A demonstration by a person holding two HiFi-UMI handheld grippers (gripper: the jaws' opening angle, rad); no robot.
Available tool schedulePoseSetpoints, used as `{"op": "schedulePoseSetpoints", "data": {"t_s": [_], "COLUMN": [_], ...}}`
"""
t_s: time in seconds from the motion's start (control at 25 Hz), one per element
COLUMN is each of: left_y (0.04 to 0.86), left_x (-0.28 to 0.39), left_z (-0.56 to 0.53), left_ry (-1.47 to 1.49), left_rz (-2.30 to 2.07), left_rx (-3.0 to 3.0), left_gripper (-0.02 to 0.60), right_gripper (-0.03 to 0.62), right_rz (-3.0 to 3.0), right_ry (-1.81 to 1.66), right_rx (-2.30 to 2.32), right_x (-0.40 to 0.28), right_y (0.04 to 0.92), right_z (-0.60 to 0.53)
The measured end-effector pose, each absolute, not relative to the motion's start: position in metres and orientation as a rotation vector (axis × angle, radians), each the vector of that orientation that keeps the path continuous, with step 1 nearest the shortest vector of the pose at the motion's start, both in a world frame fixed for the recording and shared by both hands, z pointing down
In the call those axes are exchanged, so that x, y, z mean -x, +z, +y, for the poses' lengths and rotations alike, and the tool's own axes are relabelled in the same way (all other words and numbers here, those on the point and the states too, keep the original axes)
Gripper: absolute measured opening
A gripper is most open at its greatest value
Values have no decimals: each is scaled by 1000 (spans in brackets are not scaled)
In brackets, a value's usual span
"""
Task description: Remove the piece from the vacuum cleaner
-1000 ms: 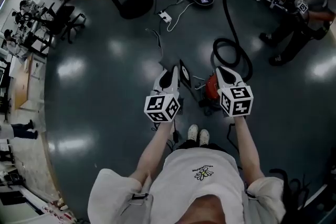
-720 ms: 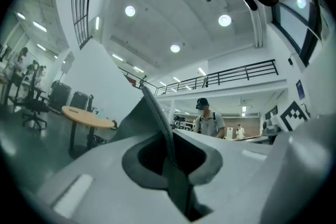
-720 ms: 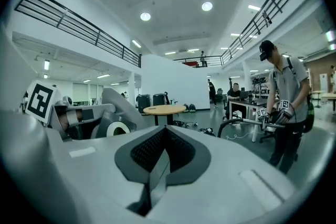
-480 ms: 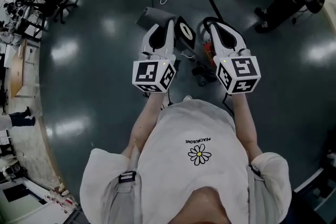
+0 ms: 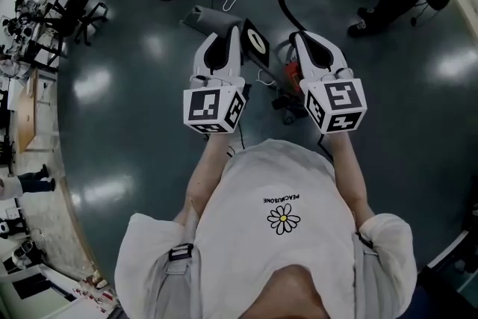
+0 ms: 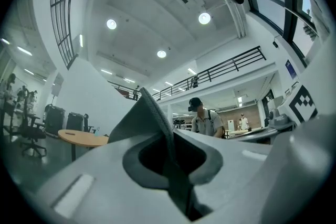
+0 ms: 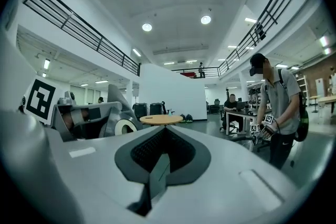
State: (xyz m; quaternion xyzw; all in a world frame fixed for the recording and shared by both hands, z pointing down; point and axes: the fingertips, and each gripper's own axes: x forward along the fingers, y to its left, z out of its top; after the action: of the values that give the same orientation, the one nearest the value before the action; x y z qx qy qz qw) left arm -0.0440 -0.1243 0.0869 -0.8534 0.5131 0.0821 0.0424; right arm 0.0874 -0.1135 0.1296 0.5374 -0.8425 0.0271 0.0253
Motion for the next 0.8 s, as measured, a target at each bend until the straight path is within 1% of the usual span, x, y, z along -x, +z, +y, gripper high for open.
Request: {"op": "schedulePoseSetpoints", "data": {"t_s": [0.8], "left_y": [90], "left_x": [49], "left_z": [-132], "left_ry": [245], "left_rz": [1584], "left_rx": [2609], "left_gripper": [25], "right_gripper": [21], "right_rz": [-2574], "right_ry": [25], "right_rx": [-1639], "right_x": [-83], "right_y": [135], "right_z": [-119]}}
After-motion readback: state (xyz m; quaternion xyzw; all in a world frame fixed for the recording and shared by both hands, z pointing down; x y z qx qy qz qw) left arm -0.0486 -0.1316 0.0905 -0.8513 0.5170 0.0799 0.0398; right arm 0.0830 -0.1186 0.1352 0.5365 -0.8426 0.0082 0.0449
